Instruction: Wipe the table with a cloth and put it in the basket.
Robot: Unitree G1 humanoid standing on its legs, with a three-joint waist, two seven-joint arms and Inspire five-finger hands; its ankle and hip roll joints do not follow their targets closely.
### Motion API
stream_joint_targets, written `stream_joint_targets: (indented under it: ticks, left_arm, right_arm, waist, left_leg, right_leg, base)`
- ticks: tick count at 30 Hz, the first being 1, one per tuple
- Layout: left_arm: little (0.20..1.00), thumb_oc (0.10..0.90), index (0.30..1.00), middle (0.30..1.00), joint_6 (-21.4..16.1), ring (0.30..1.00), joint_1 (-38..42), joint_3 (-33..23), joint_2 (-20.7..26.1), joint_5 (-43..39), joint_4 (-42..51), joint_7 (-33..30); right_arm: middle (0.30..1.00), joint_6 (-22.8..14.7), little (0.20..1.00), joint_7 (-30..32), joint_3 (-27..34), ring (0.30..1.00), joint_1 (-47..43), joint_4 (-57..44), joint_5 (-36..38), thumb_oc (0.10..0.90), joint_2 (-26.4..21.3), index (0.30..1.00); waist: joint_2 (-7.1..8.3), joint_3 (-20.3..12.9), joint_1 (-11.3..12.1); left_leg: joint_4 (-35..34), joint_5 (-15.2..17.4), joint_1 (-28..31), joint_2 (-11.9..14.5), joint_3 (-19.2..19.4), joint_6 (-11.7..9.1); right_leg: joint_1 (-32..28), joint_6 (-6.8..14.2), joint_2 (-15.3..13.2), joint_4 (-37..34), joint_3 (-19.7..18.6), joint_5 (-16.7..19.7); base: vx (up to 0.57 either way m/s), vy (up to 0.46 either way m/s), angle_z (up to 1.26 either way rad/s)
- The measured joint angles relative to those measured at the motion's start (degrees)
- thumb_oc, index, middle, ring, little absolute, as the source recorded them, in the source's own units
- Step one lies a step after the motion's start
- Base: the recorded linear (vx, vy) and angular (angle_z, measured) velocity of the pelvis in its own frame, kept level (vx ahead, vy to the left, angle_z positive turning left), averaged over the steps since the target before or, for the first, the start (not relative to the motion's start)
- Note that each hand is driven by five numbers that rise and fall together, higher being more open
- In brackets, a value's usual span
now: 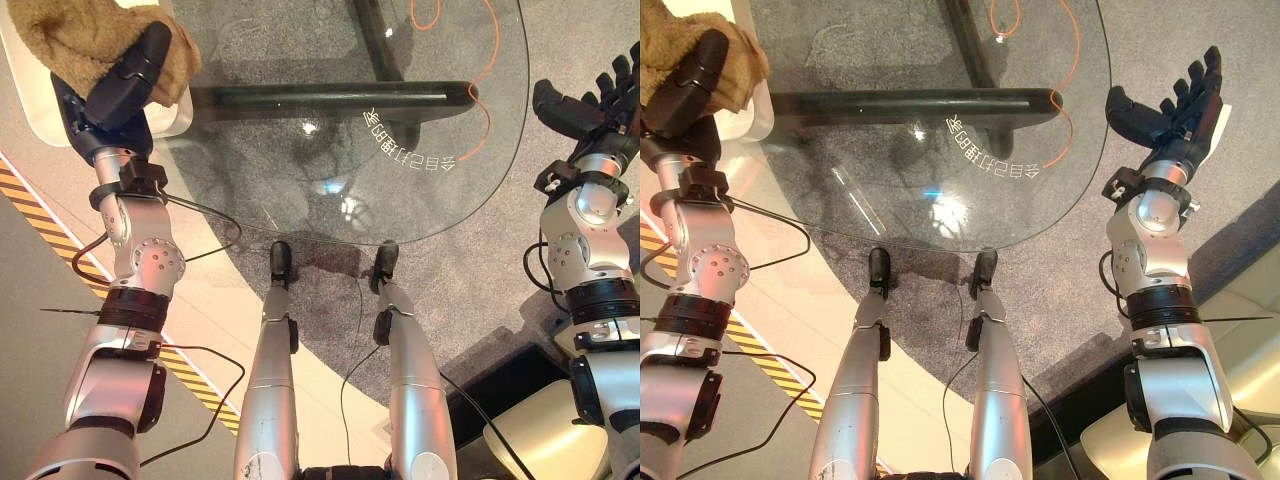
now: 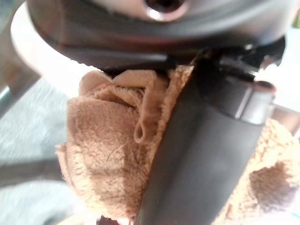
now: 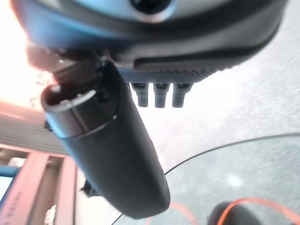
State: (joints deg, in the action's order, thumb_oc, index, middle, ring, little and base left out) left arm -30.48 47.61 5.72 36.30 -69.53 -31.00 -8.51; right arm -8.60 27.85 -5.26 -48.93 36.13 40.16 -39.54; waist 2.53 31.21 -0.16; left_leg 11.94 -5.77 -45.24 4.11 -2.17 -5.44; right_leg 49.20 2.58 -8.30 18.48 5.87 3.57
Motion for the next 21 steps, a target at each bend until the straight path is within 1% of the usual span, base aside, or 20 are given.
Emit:
stream_joint_targets:
  ticks: [4, 6, 11, 16, 21]
  left_arm:
    - [0.200, 0.100, 0.300, 0.300, -0.8, 0.300, 0.4, 0.0, 1.2, 0.0, -2.2, -1.7]
    - [0.200, 0.100, 0.300, 0.300, -1.5, 0.300, 1.8, 0.0, 1.3, 0.0, -4.6, -3.7]
    - [0.200, 0.100, 0.300, 0.300, -2.3, 0.300, 3.9, 0.0, 1.6, 0.5, -7.3, -7.5]
    - [0.200, 0.100, 0.300, 0.300, -2.7, 0.300, 6.3, 0.0, 3.1, 4.9, -11.4, -14.8]
    - [0.200, 0.100, 0.300, 0.300, -2.7, 0.300, 6.9, 0.2, 4.0, 9.4, -14.1, -21.1]
  right_arm:
    - [0.900, -0.3, 0.900, -1.5, -0.1, 0.900, 0.0, 3.6, 0.8, 0.800, 0.0, 0.900]
    - [0.900, -0.4, 0.900, -2.8, -0.1, 0.900, 0.0, 6.0, 2.6, 0.800, 0.0, 0.900]
    - [0.900, -0.8, 0.900, -4.5, -0.2, 0.900, 0.1, 10.1, 2.9, 0.800, 0.0, 0.900]
    - [0.900, -0.9, 0.900, -7.7, -0.4, 0.900, 0.3, 14.8, 5.0, 0.800, 0.0, 0.900]
    - [0.900, -0.8, 0.900, -10.8, -0.4, 0.900, 0.7, 17.2, 5.1, 0.800, 0.0, 0.900]
  waist:
    - [-0.01, 0.0, 0.1]
    - [-0.01, 0.0, 0.0]
    - [-0.02, 0.0, 0.0]
    - [-0.03, 0.0, -0.1]
    - [-0.03, 0.0, -0.1]
  left_leg:
    - [0.0, 0.1, 0.0, 0.2, 0.1, -0.1]
    - [0.0, 0.2, 0.0, 0.3, 0.1, -0.2]
    - [0.0, 0.2, -0.5, 0.4, 0.2, -0.2]
    - [0.2, 0.2, -1.7, 0.5, 0.2, -0.2]
    - [0.2, 0.2, -1.9, 0.5, 0.2, -0.2]
  right_leg:
    - [0.1, 0.0, 0.2, -0.1, -0.1, 0.0]
    - [0.2, 0.0, 0.3, -0.1, -0.1, 0.0]
    - [0.6, 0.0, 0.4, -0.1, -0.1, 0.0]
    - [1.8, -0.1, 0.4, 0.0, -0.1, 0.1]
    - [2.0, -0.1, 0.4, 0.1, -0.1, 0.1]
  base:
    - [0.00, 0.007, -0.02]
    - [0.00, 0.000, 0.00]
    - [0.00, 0.000, 0.00]
    - [0.00, 0.000, 0.00]
    - [0.00, 0.006, 0.00]
